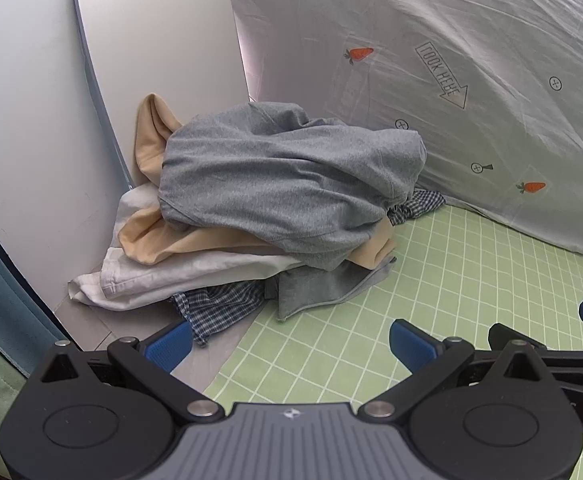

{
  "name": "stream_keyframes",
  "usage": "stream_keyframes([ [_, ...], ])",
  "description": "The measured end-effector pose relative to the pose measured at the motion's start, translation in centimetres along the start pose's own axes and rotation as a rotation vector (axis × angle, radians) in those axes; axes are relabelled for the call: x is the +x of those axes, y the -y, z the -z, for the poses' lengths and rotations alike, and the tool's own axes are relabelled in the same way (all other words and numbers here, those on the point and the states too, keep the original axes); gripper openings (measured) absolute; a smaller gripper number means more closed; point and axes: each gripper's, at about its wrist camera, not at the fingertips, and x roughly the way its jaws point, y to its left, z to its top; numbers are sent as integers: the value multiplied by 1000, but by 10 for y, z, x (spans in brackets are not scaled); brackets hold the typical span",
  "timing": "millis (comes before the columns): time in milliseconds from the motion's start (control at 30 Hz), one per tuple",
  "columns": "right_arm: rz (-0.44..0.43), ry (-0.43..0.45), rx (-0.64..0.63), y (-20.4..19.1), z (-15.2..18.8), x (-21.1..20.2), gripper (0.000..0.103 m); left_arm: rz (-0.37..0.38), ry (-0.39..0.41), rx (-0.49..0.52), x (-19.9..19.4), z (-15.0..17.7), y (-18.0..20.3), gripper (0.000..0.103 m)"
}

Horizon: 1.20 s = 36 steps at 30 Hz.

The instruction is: Fold clothes

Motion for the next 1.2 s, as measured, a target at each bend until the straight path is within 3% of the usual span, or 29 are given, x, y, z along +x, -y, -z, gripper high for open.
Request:
stream_keyframes([
  [400,22,-13,24,15,-19,36,103,25,-21,-42,37,-34,-8,103],
  [767,23,26,-73,23,-92,122,103,-173,-41,-146,130,-113,-54,103],
  [1000,-76,27,-135,2,-149,212,101,-293,-116,-236,208,-150,-98,100],
  [1200,-191,-45,-130,-16,-163,270,73,-242,-185,-306,245,-152,-114,99],
])
